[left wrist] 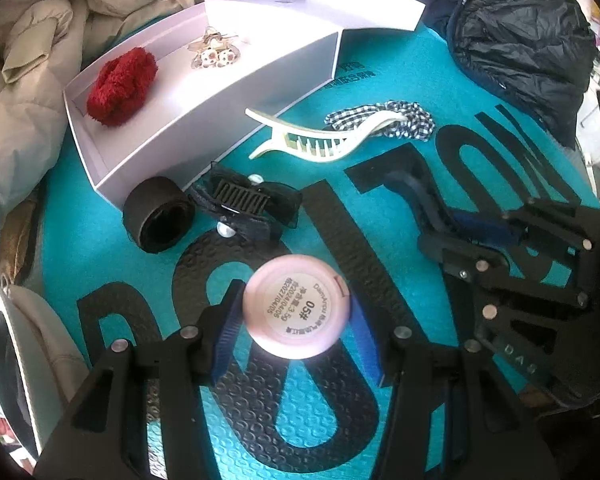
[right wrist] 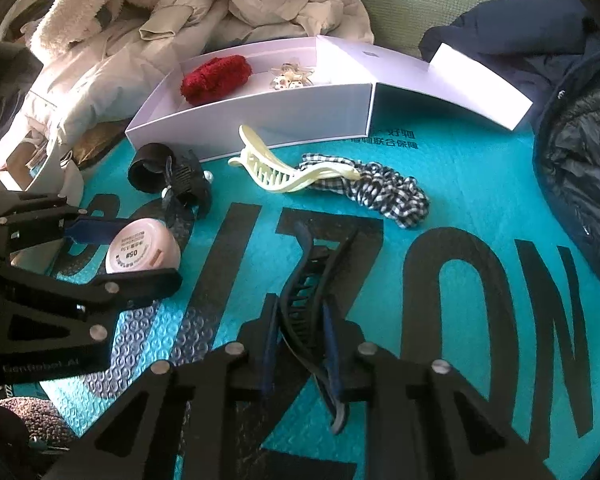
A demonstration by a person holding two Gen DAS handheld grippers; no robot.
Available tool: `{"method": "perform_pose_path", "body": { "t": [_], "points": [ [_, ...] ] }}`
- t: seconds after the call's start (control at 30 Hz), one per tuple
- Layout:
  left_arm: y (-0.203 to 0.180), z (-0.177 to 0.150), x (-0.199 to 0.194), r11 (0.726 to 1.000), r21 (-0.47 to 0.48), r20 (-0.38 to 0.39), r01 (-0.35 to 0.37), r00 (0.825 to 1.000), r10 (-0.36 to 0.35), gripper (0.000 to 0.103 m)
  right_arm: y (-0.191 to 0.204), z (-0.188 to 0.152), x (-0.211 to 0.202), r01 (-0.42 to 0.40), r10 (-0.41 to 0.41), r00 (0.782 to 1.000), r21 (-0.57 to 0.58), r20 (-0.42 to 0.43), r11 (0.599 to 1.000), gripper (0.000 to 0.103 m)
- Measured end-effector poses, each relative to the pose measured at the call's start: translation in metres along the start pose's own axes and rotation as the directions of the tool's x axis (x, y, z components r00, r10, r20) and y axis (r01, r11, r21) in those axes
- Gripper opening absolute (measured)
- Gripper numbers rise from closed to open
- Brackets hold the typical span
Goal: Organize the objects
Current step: 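Carry the pink compact into the box with the left tool while the right tool carries the black clip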
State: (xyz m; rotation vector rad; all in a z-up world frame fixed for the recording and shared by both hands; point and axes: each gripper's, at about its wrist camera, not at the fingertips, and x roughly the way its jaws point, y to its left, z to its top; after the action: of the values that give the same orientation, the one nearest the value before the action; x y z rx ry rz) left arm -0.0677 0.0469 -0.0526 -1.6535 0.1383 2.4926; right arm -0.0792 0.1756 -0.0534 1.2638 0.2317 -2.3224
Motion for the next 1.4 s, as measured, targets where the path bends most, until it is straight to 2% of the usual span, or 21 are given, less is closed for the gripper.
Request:
{"method": "perform_pose_path", "body": {
  "t": [0.2, 0.83, 1.4],
  "points": [
    [-0.003, 0.001, -0.009, 1.0, -0.023, 0.013, -0.001, 1.0, 0.001, 0.049, -0.001, -0.004, -0.013, -0.008, 0.007, 1.0, 0.017, 0.021, 1.0, 0.02],
    [-0.021, 0.026, -0.053, 1.0, 0.0, 0.087, 0.006, 0.996, -0.006, 0.049, -0.005, 0.004, -0.058, -0.013, 0.011, 0.997, 0.026, 0.078, 1.0, 0.02],
    [-0.003, 0.084, -0.063, 0.999, -0.029, 0.121, 0.019, 0.992, -0.015, 0.049, -0.028, 0.055, -0.07, -0.014, 0.016, 0.995, -0.017, 0.099, 1.0, 0.02]
  ]
}}
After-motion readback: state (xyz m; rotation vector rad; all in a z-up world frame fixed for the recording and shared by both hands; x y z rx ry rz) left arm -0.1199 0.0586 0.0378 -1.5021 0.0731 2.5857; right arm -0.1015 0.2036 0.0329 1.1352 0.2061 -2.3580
